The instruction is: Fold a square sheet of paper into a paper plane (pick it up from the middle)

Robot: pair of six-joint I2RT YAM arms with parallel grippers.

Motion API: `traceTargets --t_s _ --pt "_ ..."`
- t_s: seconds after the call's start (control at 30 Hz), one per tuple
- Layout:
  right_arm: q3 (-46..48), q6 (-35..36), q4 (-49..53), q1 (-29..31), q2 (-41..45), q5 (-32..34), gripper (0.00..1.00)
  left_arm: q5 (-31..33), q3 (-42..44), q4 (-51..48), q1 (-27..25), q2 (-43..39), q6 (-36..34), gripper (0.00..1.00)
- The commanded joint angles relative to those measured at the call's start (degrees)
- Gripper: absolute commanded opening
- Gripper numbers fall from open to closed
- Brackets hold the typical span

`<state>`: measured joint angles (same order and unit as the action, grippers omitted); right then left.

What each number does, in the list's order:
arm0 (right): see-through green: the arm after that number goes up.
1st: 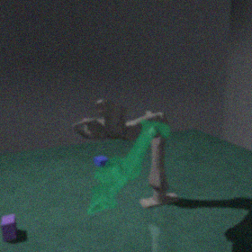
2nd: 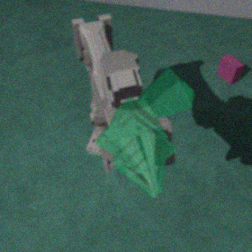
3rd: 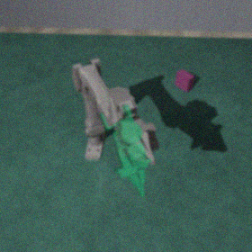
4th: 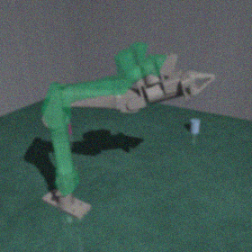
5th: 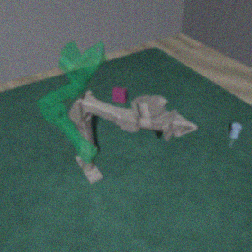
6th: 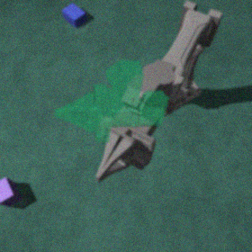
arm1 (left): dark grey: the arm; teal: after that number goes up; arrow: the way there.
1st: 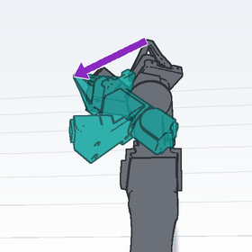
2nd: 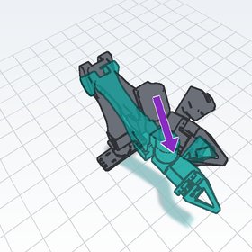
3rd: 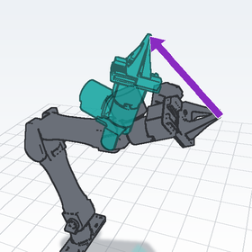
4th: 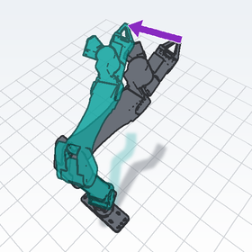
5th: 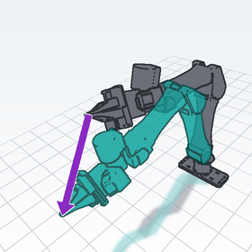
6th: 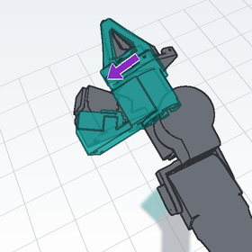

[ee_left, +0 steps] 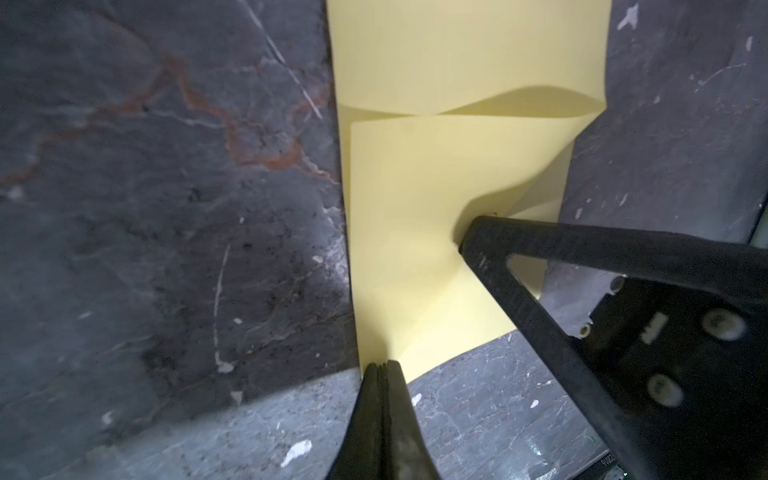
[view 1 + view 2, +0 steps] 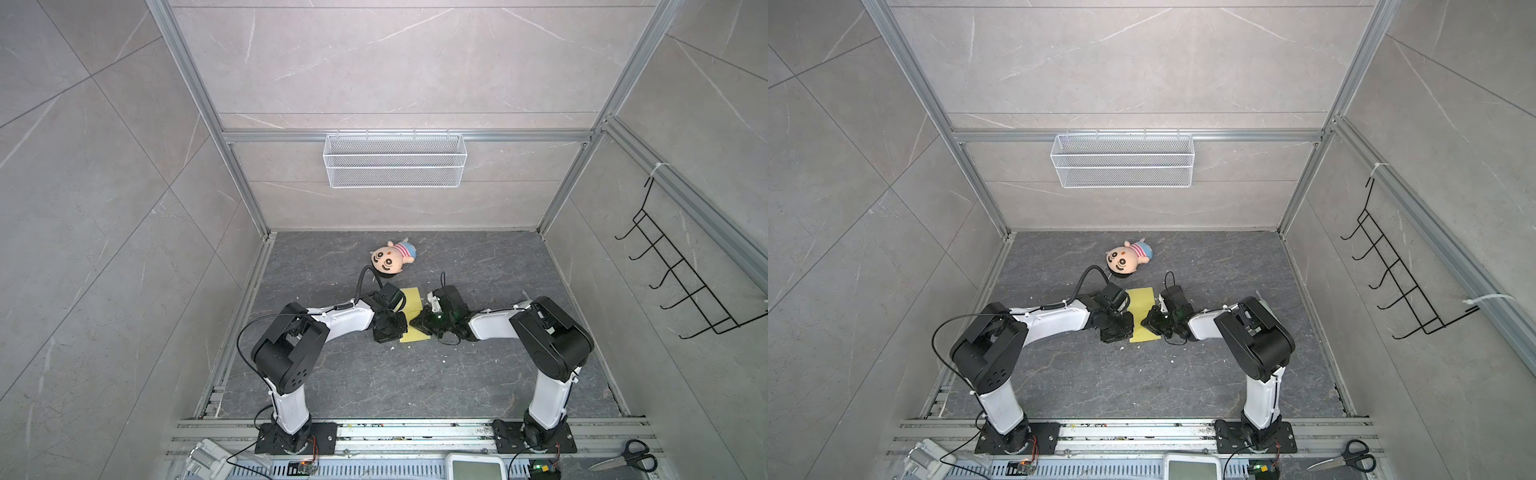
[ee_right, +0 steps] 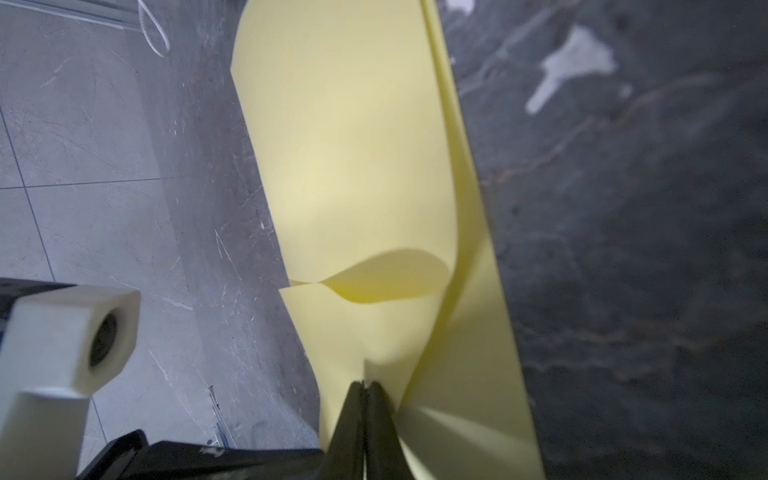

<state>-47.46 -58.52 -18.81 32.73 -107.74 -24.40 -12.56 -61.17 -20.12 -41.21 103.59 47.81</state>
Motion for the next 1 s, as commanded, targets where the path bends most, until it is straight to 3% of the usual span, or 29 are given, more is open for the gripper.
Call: traceTargets --t_s 0.0,0.5,0.97 --pt "1.32 -0.53 3.34 -0.65 -1.79 3.71 0.08 -0.44 -2.49 -0.09 -0.12 0.49 0.39 0.02" --pt "1.41 -0.63 4.12 -0.65 -2.65 4.06 0.08 2.15 -8.21 -5.54 -0.01 5.68 -1.28 0.04" --pt "0.8 -0.72 7.09 -0.69 -3.24 5.41 0.08 0.34 -6.52 -12.64 -2.82 4.71 -1.22 0.04"
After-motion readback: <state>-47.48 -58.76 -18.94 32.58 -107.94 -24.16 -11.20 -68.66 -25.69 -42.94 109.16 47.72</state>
